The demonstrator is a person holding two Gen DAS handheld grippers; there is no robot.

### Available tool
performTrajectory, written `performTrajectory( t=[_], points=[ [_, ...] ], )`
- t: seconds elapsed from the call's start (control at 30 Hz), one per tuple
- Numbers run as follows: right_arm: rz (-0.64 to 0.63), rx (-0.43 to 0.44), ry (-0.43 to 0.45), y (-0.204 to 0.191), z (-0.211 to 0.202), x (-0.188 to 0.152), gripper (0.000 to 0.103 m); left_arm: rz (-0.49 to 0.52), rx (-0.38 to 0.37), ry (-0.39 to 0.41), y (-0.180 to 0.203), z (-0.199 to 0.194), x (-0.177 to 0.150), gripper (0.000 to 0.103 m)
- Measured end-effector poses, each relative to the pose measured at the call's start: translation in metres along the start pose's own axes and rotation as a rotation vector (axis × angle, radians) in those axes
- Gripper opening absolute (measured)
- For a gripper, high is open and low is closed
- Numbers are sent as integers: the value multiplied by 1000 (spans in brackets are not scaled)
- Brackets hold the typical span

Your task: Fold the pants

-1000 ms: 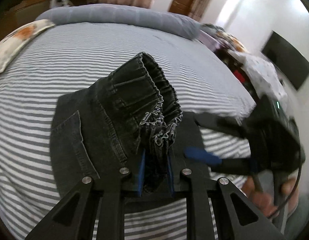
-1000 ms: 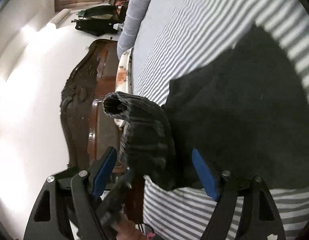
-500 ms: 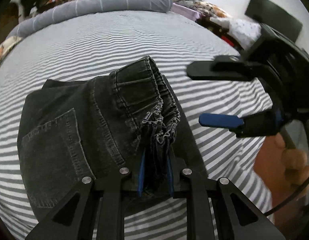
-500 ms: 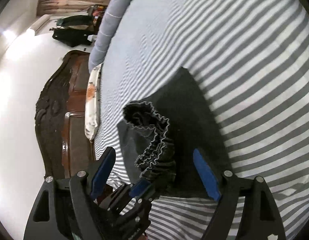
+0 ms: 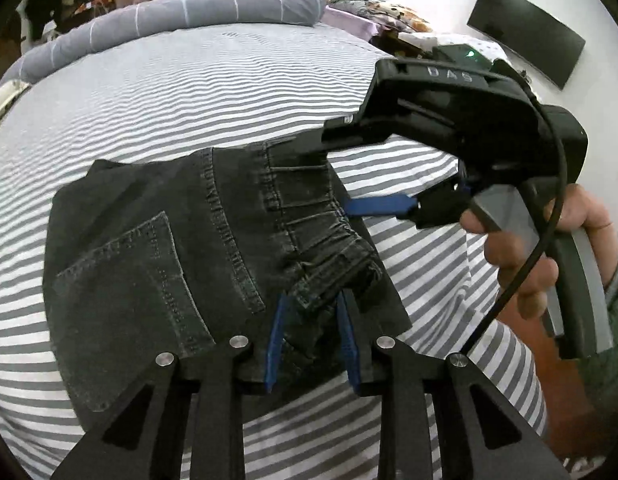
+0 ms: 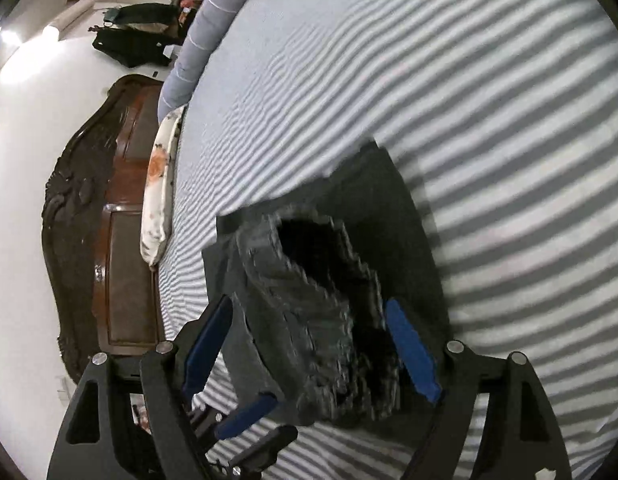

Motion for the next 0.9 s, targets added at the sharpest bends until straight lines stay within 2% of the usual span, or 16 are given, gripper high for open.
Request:
performTrajectory(
  t=[0.07, 0.17, 0.23, 0.33, 0.37, 0.4, 0.43, 0.47, 0.5, 0.6, 0.7, 0.77, 0.83, 0.87, 0.9],
  points=[
    [-29, -12, -3, -4, 3, 7, 67, -2, -51, -25, 4, 6, -3, 28],
    [-58, -52, -28, -5, 13, 18, 63, 36, -105, -52, 19, 18, -10, 28],
    [-86, -101, -53, -1, 20, 22, 56, 53, -113, -49, 28, 27, -13, 28],
    [-120, -126, -97, 2, 26, 25, 50, 84, -110, -46, 32, 33, -12, 28],
    [-126, -127, -103, 4, 26, 25, 44, 93, -116, -47, 34, 35, -11, 28],
    [-142, -125, -106, 2, 25, 27, 33, 103, -131, -51, 35, 36, -11, 27],
    [-157, -127, -106, 0, 24, 27, 26, 105, -138, -53, 36, 38, -9, 22],
    [-166, -134, -104, 0, 22, 28, 15, 103, -151, -56, 37, 39, -9, 7],
    [-164, -139, -103, 0, 20, 29, 11, 101, -173, -71, 39, 41, -10, 1],
    [-153, -105, -80, -5, 11, 27, 5, 91, -205, -88, 44, 45, -13, 0],
    [-160, -94, -61, -12, 5, 24, 5, 107, -220, -89, 55, 47, -17, 0],
    [-212, -125, -62, -15, 7, 23, 11, 125, -213, -89, 59, 44, -18, 0],
    [-179, -134, -73, -6, 9, 25, 24, 137, -197, -92, 56, 38, -19, 2],
    [-165, -136, -65, -1, 8, 26, 43, 135, -193, -95, 52, 35, -17, 3],
    [-151, -141, -50, 5, 7, 28, 51, 128, -184, -97, 47, 32, -18, 3]
  ],
)
Point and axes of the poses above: each gripper's, at about its wrist camera, not at the fingertips, and z roughly the way its jaws point, y to its right, x to its top, the point moved 9 cm from there along z, roughly the way its jaws point, and after that the axes turned 2 degrees about -z, right-handed, at the moved point
